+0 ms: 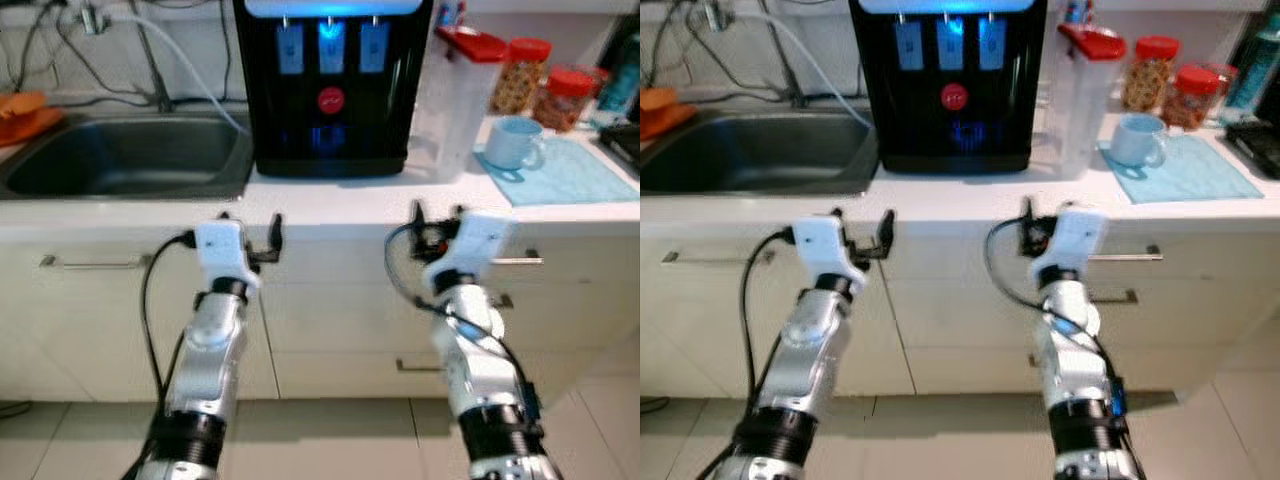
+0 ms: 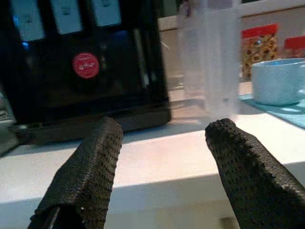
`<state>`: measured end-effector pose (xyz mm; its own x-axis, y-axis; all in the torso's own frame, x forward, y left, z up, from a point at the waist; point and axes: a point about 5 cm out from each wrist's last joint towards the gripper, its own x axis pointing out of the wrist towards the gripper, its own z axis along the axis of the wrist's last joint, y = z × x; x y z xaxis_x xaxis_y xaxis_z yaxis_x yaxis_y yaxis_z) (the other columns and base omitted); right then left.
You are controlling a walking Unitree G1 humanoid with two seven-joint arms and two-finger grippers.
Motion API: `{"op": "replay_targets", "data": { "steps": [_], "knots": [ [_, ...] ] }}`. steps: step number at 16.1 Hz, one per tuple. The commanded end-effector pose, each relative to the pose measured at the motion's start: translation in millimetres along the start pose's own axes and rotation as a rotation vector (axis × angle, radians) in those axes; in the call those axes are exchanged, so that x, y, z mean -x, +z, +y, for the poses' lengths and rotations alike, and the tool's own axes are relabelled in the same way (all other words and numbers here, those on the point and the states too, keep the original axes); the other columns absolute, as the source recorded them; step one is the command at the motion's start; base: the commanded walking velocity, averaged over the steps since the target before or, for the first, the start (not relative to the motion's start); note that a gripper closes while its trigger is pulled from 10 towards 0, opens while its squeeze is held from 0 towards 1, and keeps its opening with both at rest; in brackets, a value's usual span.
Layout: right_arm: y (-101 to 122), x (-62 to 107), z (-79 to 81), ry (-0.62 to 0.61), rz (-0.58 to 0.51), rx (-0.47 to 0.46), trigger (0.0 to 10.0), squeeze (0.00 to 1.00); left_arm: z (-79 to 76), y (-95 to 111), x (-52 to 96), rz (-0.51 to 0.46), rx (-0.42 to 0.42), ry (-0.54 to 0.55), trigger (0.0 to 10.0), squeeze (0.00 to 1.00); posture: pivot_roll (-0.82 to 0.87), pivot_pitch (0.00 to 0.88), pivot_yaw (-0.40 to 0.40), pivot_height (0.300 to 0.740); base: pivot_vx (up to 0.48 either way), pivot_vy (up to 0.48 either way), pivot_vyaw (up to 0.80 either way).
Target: Kitchen organization
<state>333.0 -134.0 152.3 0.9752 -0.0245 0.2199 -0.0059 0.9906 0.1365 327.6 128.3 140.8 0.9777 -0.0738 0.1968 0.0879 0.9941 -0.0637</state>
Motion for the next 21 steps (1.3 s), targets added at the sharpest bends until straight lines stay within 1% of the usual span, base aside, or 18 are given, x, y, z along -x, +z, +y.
{"op": "replay_targets", "data": {
  "steps": [1,2,3,4,5,6,8,18,20,21],
  "knots": [
    [1.6,-0.9,-3.5,-0.004,0.003,-0.007,10.0,0.0,-3.9,0.4,-0.7,0.004,0.007,-0.005,10.0,0.0,0.02,0.025,0.086,0.74,0.0,0.48,0.0],
    [0.0,-1.1,-2.8,0.003,0.019,-0.007,10.0,0.0,-4.3,0.6,-0.9,0.004,0.007,-0.006,10.0,0.0,0.02,0.026,0.086,0.74,0.0,0.48,0.0],
    [-1.1,-1.4,-2.1,0.007,0.029,-0.026,10.0,0.0,-4.2,0.7,-1.0,0.004,0.007,-0.005,10.0,0.0,0.02,0.027,0.085,0.74,0.0,0.48,-0.8],
    [-0.7,-1.6,-1.8,0.009,0.027,-0.022,10.0,0.0,-4.1,0.7,-0.9,0.004,0.006,-0.004,10.0,0.0,0.02,0.027,0.084,0.74,0.0,0.48,-0.8],
    [0.7,-1.6,-1.2,0.017,0.014,0.0,10.0,0.0,-4.1,0.7,-0.8,0.004,0.006,-0.003,10.0,0.0,0.02,0.027,0.084,0.74,0.0,0.48,0.0],
    [0.6,-1.2,-0.1,0.021,0.011,0.003,10.0,0.0,-4.0,0.7,-0.8,0.004,0.005,-0.003,10.0,0.0,0.03,0.027,0.083,0.74,0.0,0.48,0.0],
    [-0.7,-1.2,-0.4,0.017,0.019,-0.01,10.0,0.0,-4.1,0.8,-0.7,0.004,0.005,0.0,10.0,0.0,0.03,0.028,0.082,0.74,0.0,0.48,0.0],
    [-2.6,-1.6,2.4,0.028,0.027,-0.013,10.0,0.0,-2.3,0.9,-0.1,0.004,0.002,0.008,10.0,0.0,0.04,0.03,0.081,0.74,0.0,0.473,0.0],
    [-3.2,-1.1,3.5,0.031,0.029,-0.015,10.0,0.0,-2.3,0.1,0.0,0.006,-0.012,0.011,10.0,0.0,0.04,0.03,0.082,0.74,0.0,0.0,0.0],
    [-3.6,-0.7,4.2,0.032,0.03,-0.017,10.0,0.0,-1.4,-2.2,0.8,0.018,0.011,0.03,10.0,0.0,0.04,0.033,0.081,0.74,0.0,0.0,0.0]
  ]
}}
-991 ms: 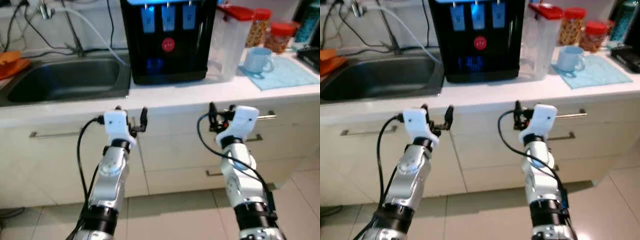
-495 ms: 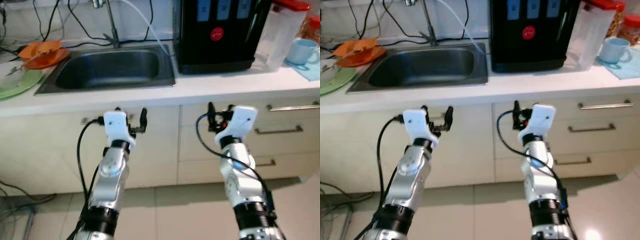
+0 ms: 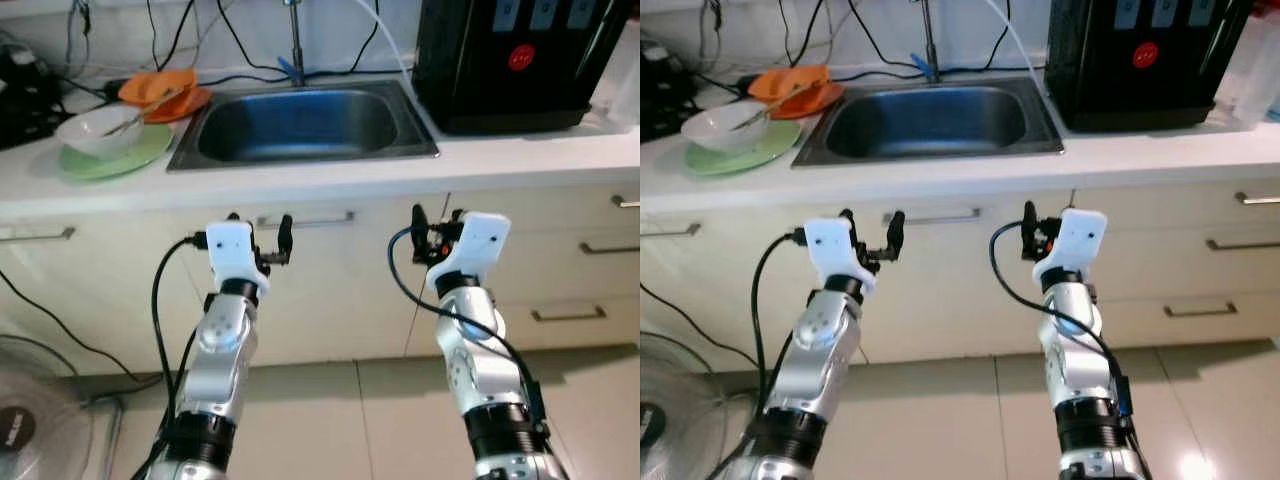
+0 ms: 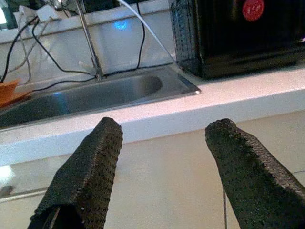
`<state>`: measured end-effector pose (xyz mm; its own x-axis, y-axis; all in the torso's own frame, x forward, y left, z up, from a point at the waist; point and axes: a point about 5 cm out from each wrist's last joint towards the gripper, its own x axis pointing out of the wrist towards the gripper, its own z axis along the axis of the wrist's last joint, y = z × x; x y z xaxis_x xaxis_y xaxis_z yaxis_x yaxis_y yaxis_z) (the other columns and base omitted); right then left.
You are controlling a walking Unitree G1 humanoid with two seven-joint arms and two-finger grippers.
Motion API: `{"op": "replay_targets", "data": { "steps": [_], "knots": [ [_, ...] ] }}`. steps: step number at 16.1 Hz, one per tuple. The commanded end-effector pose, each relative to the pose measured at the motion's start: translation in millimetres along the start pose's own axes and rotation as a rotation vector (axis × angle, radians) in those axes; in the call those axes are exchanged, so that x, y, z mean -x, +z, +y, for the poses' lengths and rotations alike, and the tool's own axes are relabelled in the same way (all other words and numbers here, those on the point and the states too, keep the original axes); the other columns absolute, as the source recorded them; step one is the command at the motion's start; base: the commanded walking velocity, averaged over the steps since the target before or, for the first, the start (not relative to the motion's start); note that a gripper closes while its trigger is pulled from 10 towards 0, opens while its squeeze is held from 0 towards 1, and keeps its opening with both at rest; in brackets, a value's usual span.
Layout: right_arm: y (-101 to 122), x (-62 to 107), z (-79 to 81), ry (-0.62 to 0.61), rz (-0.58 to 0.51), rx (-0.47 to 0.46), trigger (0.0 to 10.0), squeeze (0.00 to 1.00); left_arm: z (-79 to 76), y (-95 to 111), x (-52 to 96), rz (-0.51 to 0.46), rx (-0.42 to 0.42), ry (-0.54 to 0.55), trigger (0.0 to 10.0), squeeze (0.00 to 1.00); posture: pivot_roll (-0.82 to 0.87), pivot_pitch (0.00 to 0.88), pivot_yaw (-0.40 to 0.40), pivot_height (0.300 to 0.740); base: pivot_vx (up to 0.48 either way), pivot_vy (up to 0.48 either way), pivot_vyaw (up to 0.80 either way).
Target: Kitchen organization
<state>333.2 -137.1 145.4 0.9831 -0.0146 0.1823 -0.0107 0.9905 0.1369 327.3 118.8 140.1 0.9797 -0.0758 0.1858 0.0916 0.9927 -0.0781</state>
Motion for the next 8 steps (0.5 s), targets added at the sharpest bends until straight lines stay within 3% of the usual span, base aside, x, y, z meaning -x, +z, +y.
{"op": "replay_targets", "data": {
  "steps": [1,5,8],
  "knots": [
    [2.8,-1.8,8.5,0.028,-0.009,-0.015,10.0,0.0,8.9,-2.1,1.2,0.016,-0.008,0.034,10.0,0.0,0.04,0.034,0.08,0.74,0.0,0.0,0.0],
    [1.7,-1.8,8.3,0.03,-0.005,-0.004,10.0,0.0,10.7,0.7,1.9,-0.003,0.007,0.043,10.0,0.0,0.05,0.035,0.078,0.74,0.0,0.0,0.0],
    [2.2,-2.6,11.3,0.05,-0.008,0.021,10.0,0.0,12.1,2.4,1.3,-0.01,-0.003,0.049,10.0,0.0,0.05,0.035,0.078,0.74,0.36,0.0,0.0]
  ]
}}
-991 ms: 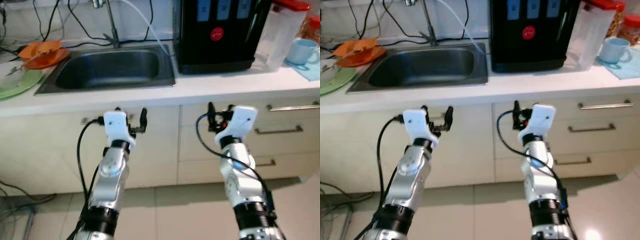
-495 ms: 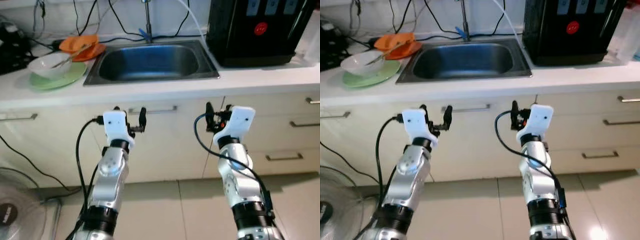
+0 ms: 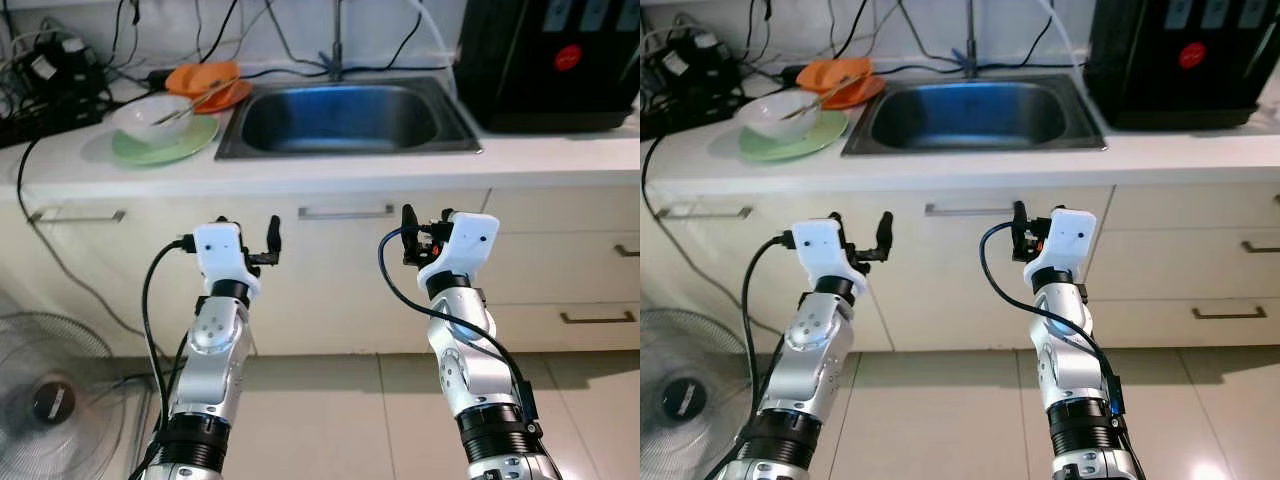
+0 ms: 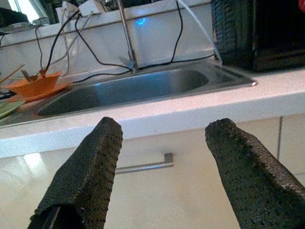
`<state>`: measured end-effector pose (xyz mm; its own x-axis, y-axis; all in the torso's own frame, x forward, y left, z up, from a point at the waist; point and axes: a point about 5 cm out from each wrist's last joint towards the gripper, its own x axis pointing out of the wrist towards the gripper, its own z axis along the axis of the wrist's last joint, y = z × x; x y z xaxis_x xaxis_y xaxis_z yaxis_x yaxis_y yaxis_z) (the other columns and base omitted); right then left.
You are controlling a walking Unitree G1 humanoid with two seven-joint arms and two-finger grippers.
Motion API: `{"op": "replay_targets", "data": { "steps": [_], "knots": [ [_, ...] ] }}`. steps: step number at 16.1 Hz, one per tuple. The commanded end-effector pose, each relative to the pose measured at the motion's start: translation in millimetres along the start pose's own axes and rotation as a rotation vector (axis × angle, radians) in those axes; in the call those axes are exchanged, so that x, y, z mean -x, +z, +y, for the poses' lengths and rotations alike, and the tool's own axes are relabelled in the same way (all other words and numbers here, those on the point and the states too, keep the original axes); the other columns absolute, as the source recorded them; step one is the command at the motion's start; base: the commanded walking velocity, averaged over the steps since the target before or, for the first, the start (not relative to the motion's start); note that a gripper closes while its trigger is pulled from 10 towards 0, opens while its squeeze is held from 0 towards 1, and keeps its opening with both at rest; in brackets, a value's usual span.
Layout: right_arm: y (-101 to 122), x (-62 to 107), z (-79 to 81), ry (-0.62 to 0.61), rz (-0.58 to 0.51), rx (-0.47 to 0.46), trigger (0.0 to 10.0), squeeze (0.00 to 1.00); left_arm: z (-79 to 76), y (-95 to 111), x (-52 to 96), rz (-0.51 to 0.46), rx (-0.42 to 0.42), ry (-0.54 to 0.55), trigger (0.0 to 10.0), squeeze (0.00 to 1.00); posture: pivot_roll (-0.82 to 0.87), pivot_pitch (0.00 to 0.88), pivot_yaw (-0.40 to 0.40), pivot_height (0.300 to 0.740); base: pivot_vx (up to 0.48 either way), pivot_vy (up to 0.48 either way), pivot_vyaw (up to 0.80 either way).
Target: Kitchen organization
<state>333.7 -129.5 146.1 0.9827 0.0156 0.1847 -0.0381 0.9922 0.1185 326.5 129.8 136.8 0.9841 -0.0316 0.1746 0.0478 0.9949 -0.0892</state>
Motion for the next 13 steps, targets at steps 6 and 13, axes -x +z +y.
{"op": "replay_targets", "data": {
  "steps": [6,13],
  "knots": [
    [4.0,-1.8,5.2,0.026,-0.02,-0.009,10.0,0.0,-0.1,5.5,-2.1,-0.021,-0.007,-0.001,10.0,0.0,0.04,0.034,0.082,0.74,0.394,0.0,0.4],
    [2.7,-1.9,5.2,0.031,-0.012,-0.006,10.0,0.0,-2.4,5.8,-3.2,-0.023,-0.009,-0.011,10.0,0.0,0.04,0.029,0.082,0.74,0.393,0.0,0.0]
  ]
}}
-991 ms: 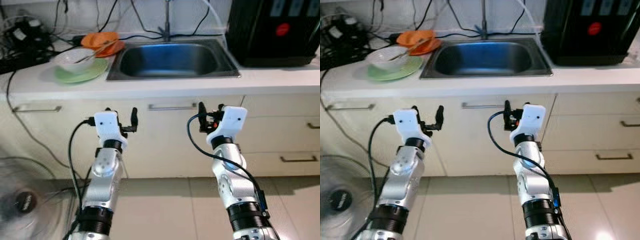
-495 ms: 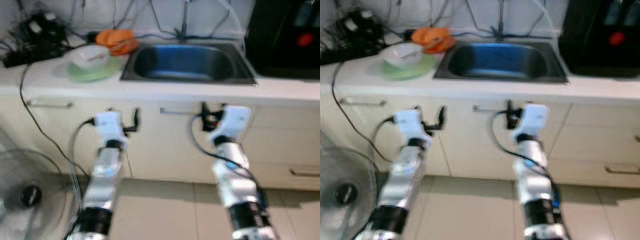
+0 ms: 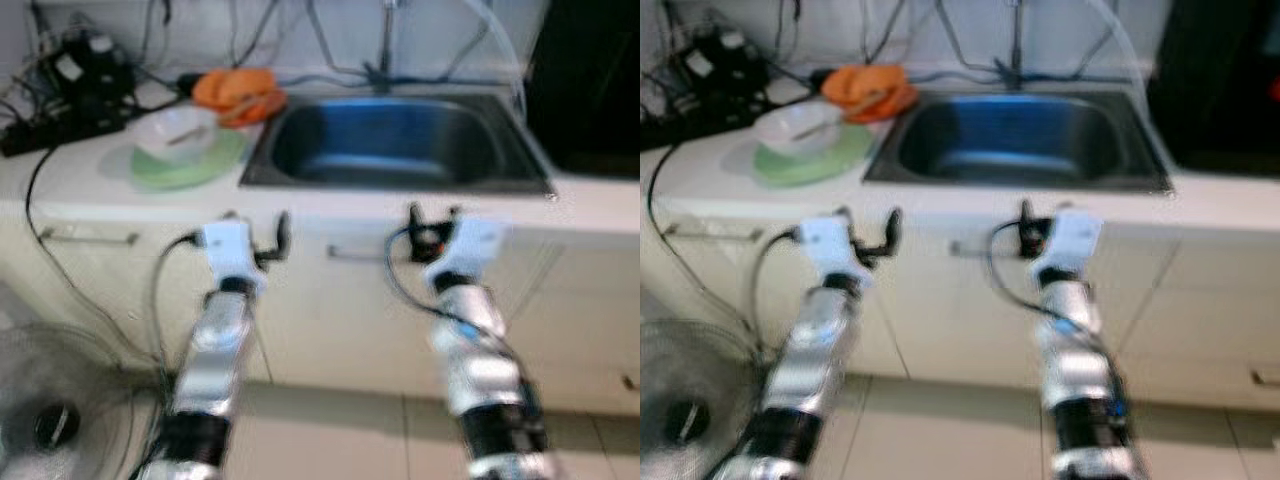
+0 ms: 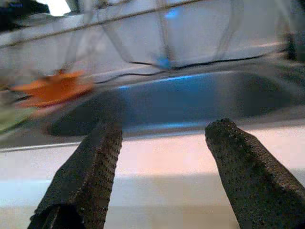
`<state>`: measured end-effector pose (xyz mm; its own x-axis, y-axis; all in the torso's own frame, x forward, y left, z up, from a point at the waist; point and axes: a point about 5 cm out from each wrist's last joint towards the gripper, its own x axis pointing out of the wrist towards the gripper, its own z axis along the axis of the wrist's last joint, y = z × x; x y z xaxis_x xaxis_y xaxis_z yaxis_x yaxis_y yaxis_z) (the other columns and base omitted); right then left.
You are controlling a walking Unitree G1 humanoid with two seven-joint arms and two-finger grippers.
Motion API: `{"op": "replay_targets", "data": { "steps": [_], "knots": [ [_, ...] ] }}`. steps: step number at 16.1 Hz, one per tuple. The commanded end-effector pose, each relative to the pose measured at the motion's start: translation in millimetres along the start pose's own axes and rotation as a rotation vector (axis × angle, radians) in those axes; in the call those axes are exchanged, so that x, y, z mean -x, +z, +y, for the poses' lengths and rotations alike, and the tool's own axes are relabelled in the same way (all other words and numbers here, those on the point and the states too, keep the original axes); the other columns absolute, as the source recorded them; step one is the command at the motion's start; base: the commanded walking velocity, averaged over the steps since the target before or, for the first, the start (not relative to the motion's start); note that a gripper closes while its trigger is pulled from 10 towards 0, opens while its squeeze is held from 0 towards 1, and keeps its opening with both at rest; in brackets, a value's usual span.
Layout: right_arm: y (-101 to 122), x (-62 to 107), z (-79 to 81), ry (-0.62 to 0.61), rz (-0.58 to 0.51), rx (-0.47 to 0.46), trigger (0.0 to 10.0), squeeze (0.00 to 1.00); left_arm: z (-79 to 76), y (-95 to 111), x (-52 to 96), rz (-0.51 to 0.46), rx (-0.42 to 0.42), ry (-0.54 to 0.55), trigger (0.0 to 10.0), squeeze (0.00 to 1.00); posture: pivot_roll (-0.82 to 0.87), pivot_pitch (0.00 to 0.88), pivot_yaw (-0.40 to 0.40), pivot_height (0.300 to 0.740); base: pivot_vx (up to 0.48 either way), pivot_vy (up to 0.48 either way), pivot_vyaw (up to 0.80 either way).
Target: Kitchen organization
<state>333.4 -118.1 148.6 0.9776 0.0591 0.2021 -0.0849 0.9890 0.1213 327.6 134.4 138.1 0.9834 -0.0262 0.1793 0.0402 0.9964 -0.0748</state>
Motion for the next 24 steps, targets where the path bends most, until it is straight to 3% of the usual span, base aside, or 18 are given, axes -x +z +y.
{"op": "replay_targets", "data": {
  "steps": [1,14,20,24],
  "knots": [
    [2,-2.0,-6.7,-0.014,0.0,0.005,10.0,0.0,-7.2,4,-2.2,-0.018,0.006,-0.017,10.0,0.0,0.04,0.026,0.083,0.74,0.394,0.0,0.0],
    [6,-3.7,-4.0,-0.01,-0.027,-0.021,10.0,0.0,-14.3,3,-4.3,-0.015,0.003,-0.056,10.0,0.0,0.03,0.003,0.095,0.74,0.394,0.0,-0.12],
    [22,-6.8,-3.2,-0.009,-0.086,-0.019,10.0,0.0,-17.2,15,-8.0,-0.059,-0.006,-0.067,10.0,0.0,0.03,0.024,0.093,0.74,0.394,0.0,0.0],
    [20,-6.6,-2.3,-0.003,-0.077,-0.013,10.0,0.0,-16.5,19,-9.2,-0.071,-0.008,-0.064,10.0,0.0,0.04,0.025,0.092,0.74,0.392,0.0,0.0]
  ]
}}
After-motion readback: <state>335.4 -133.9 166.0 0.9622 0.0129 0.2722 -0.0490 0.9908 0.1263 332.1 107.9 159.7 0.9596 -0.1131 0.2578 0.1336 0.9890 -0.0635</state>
